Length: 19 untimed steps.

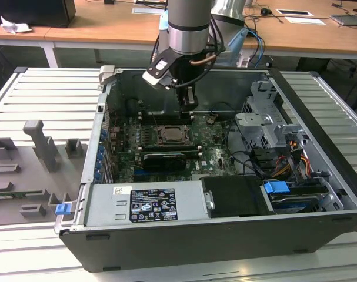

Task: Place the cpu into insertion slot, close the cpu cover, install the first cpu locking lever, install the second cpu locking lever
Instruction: 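Install the first cpu locking lever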

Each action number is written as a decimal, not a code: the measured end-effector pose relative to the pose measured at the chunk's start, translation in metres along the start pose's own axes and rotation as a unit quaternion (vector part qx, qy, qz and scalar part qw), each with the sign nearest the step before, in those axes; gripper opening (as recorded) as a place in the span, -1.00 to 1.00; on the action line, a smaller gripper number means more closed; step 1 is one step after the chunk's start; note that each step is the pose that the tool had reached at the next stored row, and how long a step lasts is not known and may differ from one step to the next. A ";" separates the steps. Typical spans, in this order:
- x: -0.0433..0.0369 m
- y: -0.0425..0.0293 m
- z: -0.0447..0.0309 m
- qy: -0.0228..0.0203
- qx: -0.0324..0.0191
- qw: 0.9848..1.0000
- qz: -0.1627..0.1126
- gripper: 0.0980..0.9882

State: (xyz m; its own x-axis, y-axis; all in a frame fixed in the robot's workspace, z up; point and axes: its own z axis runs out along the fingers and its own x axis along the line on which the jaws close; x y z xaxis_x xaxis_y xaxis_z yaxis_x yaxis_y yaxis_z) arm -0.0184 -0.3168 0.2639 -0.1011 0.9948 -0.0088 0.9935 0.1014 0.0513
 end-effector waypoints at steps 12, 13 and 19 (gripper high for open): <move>0.0000 -0.0001 0.0000 0.003 0.000 0.999 -0.051 -0.98; 0.0000 -0.0001 0.0000 0.003 -0.001 0.998 -0.058 -0.98; 0.0000 -0.0001 0.0000 0.004 -0.001 0.997 -0.078 -0.98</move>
State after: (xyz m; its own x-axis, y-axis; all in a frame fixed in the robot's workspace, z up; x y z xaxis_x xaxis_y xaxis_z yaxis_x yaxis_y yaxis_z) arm -0.0185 -0.3168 0.2639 -0.2546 0.9670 -0.0088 0.9657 0.2547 0.0514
